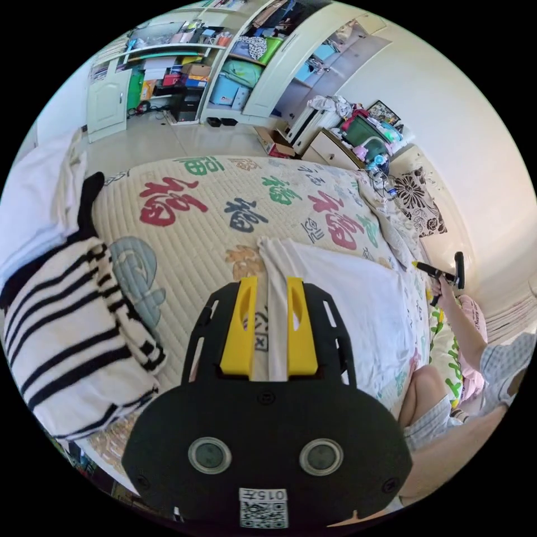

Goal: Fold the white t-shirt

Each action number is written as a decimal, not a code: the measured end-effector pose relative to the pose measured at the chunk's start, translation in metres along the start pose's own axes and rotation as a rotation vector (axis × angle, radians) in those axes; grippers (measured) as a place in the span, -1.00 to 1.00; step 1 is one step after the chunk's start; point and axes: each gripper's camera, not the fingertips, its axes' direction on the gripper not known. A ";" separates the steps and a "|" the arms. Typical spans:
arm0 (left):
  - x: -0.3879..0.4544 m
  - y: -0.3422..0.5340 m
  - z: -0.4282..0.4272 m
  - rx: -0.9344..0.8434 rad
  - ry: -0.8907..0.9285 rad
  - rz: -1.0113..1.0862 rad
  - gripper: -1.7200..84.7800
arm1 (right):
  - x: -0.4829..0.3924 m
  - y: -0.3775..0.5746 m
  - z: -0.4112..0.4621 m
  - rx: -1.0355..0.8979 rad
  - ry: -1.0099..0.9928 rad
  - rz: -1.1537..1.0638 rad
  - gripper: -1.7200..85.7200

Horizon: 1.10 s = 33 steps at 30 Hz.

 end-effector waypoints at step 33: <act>-0.007 0.239 -0.044 0.175 0.180 -0.215 -0.98 | -0.396 -0.182 0.151 -0.339 -0.392 -0.608 -0.96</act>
